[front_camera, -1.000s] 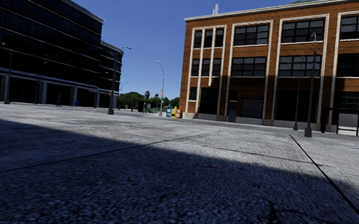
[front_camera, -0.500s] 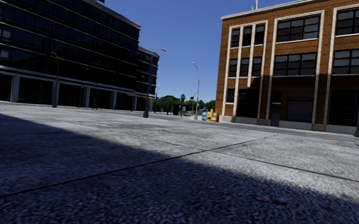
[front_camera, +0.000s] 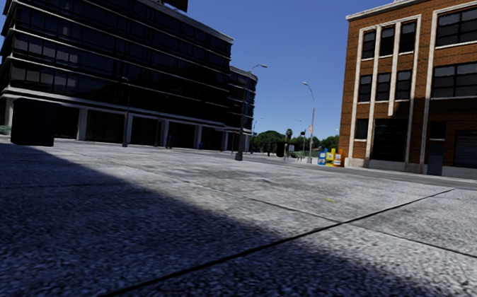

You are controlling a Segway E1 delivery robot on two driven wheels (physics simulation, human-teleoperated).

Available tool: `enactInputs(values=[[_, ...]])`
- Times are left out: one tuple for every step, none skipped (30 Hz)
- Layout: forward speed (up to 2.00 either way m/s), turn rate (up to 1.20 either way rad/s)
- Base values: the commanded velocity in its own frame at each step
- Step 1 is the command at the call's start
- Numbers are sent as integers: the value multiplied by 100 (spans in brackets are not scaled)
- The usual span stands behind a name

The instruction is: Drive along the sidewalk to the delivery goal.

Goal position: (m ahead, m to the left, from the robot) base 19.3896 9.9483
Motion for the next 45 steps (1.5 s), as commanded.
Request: enactInputs(values=[[200, 46], [200, 46], [200, 44], [200, 19], [200, 19], [200, 0], [200, 0], [200, 0], [200, 0], [200, 0], [200, 0], [200, 0], [200, 0], [200, 0], [200, 0], [200, 0], [200, 0], [200, 0], [200, 0], [200, 0], [200, 0], [200, 0], [200, 0], [200, 0], [200, 0], [200, 0], [200, 0], [200, 0], [200, 0], [200, 0], [200, 0], [200, 0], [200, 0], [200, 0], [200, 0], [200, 0], [200, 0], [200, 0], [200, 0], [200, 0], [200, 0], [200, 0], [200, 0], [200, 0], [200, 0]])
